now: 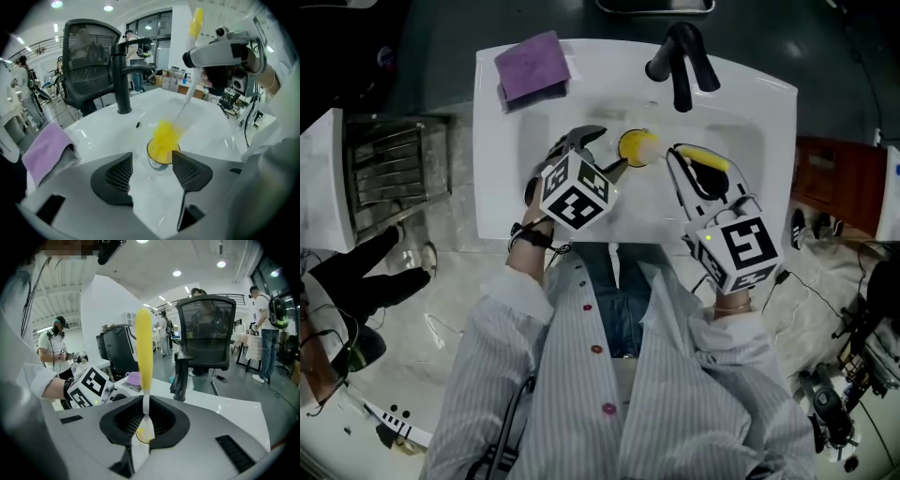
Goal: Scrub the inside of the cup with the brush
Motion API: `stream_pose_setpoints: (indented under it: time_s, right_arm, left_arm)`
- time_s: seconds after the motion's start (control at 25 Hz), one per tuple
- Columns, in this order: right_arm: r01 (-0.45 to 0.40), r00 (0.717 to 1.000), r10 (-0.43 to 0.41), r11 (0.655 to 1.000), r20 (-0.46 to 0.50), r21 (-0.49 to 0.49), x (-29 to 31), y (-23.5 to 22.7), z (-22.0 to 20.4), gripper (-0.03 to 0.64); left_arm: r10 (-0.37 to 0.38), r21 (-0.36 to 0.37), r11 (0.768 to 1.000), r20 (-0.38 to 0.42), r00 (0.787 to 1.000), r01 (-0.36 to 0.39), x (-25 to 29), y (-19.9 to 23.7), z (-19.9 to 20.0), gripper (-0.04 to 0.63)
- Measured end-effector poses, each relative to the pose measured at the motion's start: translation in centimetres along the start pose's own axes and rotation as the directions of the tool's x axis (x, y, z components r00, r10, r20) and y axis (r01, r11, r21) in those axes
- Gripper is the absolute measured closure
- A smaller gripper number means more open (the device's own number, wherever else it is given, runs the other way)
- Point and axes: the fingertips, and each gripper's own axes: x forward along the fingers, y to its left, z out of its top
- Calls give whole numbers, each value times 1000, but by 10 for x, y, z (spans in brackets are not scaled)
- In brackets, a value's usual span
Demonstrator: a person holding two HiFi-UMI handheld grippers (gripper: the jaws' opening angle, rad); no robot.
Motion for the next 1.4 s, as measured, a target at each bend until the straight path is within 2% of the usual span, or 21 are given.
stream_pose_setpoints:
  time_s: [0.16, 0.4, 0.56, 0.64, 0.76, 0.84, 0.92, 1.16, 1.4]
  right_arm:
    - [-9, 997, 7, 1000, 71, 26, -21, -4, 19, 563]
    - [-5, 982, -4, 999, 190, 42, -59, -18, 57, 563]
    - [-5, 965, -11, 998, 263, 59, -85, -26, 84, 563]
    - [-10, 954, -12, 997, 299, 74, -96, -29, 97, 563]
    - [-19, 937, -12, 996, 348, 87, -111, -31, 112, 563]
    - [-25, 928, -12, 995, 371, 96, -118, -32, 116, 563]
    - [-25, 924, -19, 994, 381, 110, -122, -34, 116, 563]
    - [-6, 920, -48, 991, 389, 136, -127, -36, 118, 563]
    - [2, 914, -64, 988, 402, 153, -132, -34, 120, 563]
  left_arm:
    - [8, -92, 996, 120, 993, 3, -26, -4, 36, 322]
    - [48, -102, 995, 272, 961, -20, -72, -8, 103, 324]
    - [74, -168, 986, 415, 907, -4, -111, -10, 151, 324]
    - [75, -193, 981, 478, 875, 22, -130, -13, 173, 358]
    - [81, -216, 975, 544, 835, 46, -155, -19, 196, 385]
    - [89, -226, 973, 570, 817, 52, -167, -23, 203, 413]
    - [92, -228, 972, 580, 809, 53, -173, -26, 204, 414]
    - [86, -219, 974, 589, 804, 56, -182, -30, 201, 424]
    - [91, -225, 973, 597, 797, 57, -188, -30, 203, 480]
